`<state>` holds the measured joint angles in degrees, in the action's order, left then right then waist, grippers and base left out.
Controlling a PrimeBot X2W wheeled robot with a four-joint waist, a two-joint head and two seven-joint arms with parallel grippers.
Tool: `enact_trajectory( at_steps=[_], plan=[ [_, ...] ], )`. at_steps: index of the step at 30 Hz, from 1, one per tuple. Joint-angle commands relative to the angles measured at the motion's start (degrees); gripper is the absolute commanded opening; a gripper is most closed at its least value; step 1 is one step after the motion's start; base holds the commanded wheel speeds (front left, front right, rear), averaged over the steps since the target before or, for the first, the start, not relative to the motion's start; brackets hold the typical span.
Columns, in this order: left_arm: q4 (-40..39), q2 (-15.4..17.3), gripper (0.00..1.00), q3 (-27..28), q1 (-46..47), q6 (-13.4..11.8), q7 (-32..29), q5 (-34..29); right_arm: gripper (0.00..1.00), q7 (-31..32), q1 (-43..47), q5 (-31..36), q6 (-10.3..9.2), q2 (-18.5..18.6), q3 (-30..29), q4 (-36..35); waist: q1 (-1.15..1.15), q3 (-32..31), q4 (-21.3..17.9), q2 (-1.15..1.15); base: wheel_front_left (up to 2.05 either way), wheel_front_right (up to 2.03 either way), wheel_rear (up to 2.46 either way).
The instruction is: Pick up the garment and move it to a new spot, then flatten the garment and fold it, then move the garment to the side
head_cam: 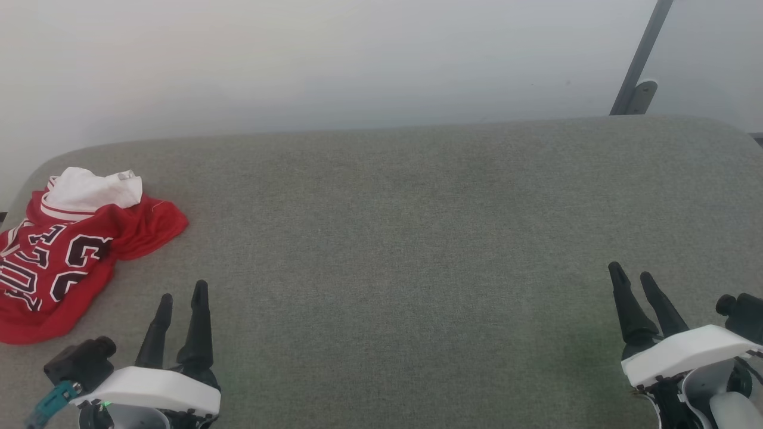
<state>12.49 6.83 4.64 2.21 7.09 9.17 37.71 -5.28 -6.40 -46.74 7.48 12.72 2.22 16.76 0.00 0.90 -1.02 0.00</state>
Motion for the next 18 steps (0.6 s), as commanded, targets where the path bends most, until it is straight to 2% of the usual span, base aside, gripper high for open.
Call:
enact_trajectory(
  at_steps=[1, 18],
  plan=[
    [-0.66, 0.32, 1.0, 0.16, -0.4, 0.35, 0.56, -1.78, 1.0, -0.51, -0.96, 1.34, 0.01, 0.53, 0.29, -0.76, 0.0, 0.03, -0.01, 0.0, 0.0, 0.0, 0.0],
    [-0.6, 0.61, 1.0, -0.05, -0.73, 0.39, 2.69, -9.18, 1.0, -1.46, -1.2, 7.52, 0.02, 1.31, 1.05, -1.35, 0.0, 0.15, -0.17, 0.0, 0.0, 0.0, 0.0]
  ],
)
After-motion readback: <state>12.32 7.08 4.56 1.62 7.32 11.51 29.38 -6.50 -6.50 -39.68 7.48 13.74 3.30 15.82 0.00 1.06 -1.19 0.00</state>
